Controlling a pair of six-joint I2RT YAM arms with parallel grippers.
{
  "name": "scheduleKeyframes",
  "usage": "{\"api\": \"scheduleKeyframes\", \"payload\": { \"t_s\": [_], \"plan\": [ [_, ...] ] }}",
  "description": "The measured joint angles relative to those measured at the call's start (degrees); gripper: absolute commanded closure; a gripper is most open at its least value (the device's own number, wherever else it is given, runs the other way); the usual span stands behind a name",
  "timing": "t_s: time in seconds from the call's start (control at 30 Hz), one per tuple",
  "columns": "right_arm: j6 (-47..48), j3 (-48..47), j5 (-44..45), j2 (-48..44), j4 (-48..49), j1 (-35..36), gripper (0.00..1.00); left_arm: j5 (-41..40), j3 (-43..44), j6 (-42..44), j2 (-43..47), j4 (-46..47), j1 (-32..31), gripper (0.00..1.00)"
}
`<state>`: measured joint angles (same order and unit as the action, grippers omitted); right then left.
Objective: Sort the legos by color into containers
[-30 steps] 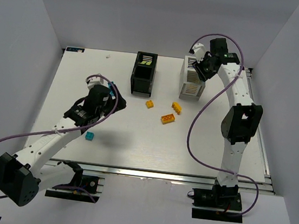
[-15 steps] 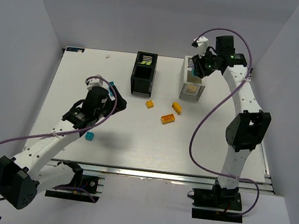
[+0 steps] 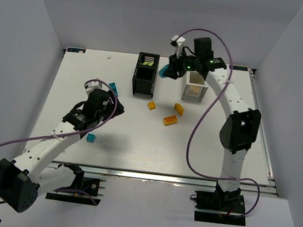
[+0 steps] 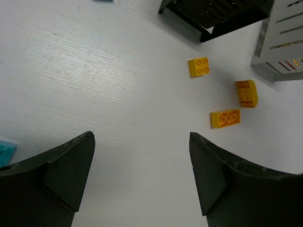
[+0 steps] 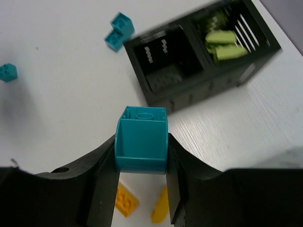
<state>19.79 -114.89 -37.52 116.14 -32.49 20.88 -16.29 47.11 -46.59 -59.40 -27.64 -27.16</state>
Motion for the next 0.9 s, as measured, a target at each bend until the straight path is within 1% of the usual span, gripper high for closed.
{"api": "scheduleKeyframes", "payload": {
  "t_s": [0.1, 0.23, 0.3, 0.53, 0.9],
  "plan": [
    [-1.68, -3.52, 1.25, 3.19, 3.23, 4.92, 1.00, -0.07, 0.46, -0.11, -0.02, -2.27, 1.27, 0.12],
    [-2.95, -9.62, 6.64, 9.44, 6.14, 10.19, 1.00, 0.24, 0.46, -0.92, 0.00, -4.57, 3.48, 0.12],
    [-3.54, -11.06, 9.33, 11.82, 7.67, 11.47, 1.00, 0.39, 0.42, -1.36, 0.15, -5.55, 4.35, 0.12],
    [-4.66, -11.10, 16.61, 14.88, 10.64, 11.41, 1.00, 0.55, 0.13, -1.99, 1.79, -8.22, 6.12, 0.09],
    [-4.85, -11.10, 18.36, 15.08, 14.60, 10.97, 1.00, 0.63, -2.64, -2.75, 3.45, -9.57, 6.49, 0.08]
  ]
}}
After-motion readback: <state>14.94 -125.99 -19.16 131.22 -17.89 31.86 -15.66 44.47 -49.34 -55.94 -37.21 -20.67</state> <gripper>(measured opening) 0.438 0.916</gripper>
